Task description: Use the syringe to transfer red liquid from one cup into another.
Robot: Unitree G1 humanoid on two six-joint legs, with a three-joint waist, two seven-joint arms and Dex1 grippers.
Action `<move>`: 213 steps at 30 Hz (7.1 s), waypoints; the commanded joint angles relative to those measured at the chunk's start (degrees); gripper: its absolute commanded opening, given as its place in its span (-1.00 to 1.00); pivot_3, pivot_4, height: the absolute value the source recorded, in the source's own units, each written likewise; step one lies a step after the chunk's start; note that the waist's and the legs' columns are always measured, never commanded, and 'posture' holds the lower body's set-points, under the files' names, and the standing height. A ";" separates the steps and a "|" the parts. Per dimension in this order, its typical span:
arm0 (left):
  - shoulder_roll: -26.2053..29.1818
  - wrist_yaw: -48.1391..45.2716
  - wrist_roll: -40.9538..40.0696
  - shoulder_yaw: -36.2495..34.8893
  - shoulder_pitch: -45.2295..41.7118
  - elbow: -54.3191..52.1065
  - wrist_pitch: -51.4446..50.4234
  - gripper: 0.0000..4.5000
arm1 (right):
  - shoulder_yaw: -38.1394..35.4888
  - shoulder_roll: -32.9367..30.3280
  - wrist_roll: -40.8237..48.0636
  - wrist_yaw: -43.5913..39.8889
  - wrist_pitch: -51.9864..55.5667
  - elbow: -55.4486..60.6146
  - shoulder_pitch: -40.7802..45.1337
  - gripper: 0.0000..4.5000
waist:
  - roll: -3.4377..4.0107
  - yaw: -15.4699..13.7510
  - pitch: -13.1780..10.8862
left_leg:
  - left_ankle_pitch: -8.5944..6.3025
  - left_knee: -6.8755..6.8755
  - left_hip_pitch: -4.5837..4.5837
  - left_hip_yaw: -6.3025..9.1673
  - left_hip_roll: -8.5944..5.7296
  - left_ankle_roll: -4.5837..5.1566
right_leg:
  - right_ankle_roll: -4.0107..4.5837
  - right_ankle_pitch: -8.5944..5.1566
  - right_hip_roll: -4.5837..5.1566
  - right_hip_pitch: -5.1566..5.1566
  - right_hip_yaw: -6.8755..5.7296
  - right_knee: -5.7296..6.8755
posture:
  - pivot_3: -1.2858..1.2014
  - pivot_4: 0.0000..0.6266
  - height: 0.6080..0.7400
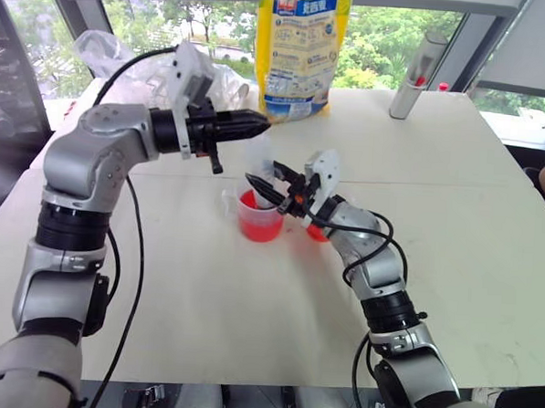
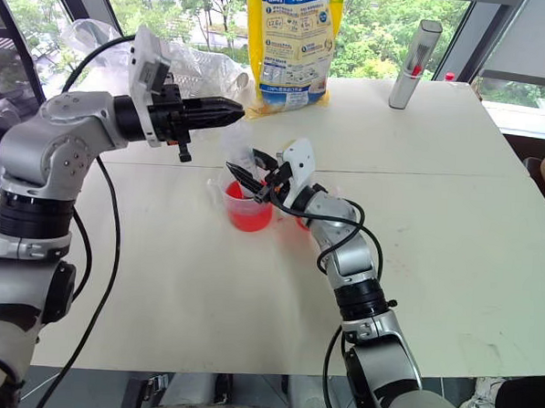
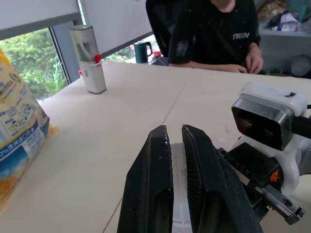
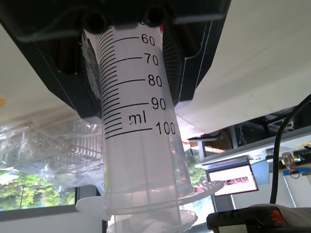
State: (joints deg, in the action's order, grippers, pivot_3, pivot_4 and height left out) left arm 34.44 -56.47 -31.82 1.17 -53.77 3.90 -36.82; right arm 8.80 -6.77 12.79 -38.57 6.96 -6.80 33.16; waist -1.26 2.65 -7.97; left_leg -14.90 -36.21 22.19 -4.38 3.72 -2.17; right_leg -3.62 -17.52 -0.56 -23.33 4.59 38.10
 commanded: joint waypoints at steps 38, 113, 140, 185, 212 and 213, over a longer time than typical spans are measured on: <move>1.60 -1.30 3.52 -4.70 -9.86 5.06 7.10 -0.97 | 3.10 -0.20 0.33 -2.68 3.53 1.52 -1.53 -0.39 | 0.00 -0.02 0.00 | 0.00 0.00 0.01 0.00 0.00 0.00 | 0.00 0.00 0.00 0.00 0.00 0.00 | 0.03 -0.52 1.00; -20.70 -10.24 8.13 0.84 -21.61 30.60 17.35 0.88 | -13.13 -13.21 9.87 13.17 16.31 29.65 -12.12 -0.39 | 0.01 -0.10 -0.01 | -0.01 0.03 0.07 -0.01 -0.01 0.02 | -0.01 -0.01 -0.25 0.00 0.01 -0.11 | 0.03 -0.52 1.00; -22.76 -13.94 11.82 4.96 -17.25 29.31 16.02 -0.97 | -14.28 -14.27 10.61 13.15 17.71 30.50 -8.70 -0.39 | 0.01 -0.14 -0.01 | 0.00 0.01 0.09 -0.02 -0.01 0.02 | -0.01 -0.01 -0.25 0.00 0.02 -0.11 | 0.03 -0.52 1.00; -20.66 -8.67 10.75 -0.57 -14.69 25.41 14.34 0.77 | -16.27 -16.45 15.61 14.18 23.76 33.17 -5.59 -0.39 | 0.03 -0.12 -0.02 | 0.00 0.01 0.09 -0.01 0.00 0.02 | -0.01 -0.01 -0.26 0.00 0.03 -0.09 | 0.03 -0.52 1.00; -3.24 -0.50 -0.38 -5.51 11.55 -11.77 -2.49 0.77 | -22.09 -35.93 28.67 17.40 67.01 8.58 25.80 -0.39 | 0.03 -0.32 0.03 | 0.00 0.05 0.03 -0.01 0.00 0.02 | 0.01 -0.01 0.22 0.08 0.10 -0.17 | 0.03 -0.52 1.00; -3.40 0.03 -0.73 -5.66 12.31 -12.56 -2.65 0.77 | -20.06 -37.35 27.54 16.80 69.42 5.16 28.02 -0.39 | 0.03 -0.24 0.03 | 0.00 0.09 0.04 -0.01 0.00 0.02 | 0.01 -0.01 0.22 0.04 0.14 -0.16 | 0.03 -0.52 1.00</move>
State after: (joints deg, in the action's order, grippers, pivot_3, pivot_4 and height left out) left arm 30.87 -57.12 -31.10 -3.54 -41.40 -5.51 -39.59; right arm -12.49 -41.98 41.31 -20.79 73.00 1.32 57.20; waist -1.23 2.41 -7.94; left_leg -14.91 -36.14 22.27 -4.39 3.72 -2.15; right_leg -3.61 -17.53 -0.36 -23.32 4.72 37.94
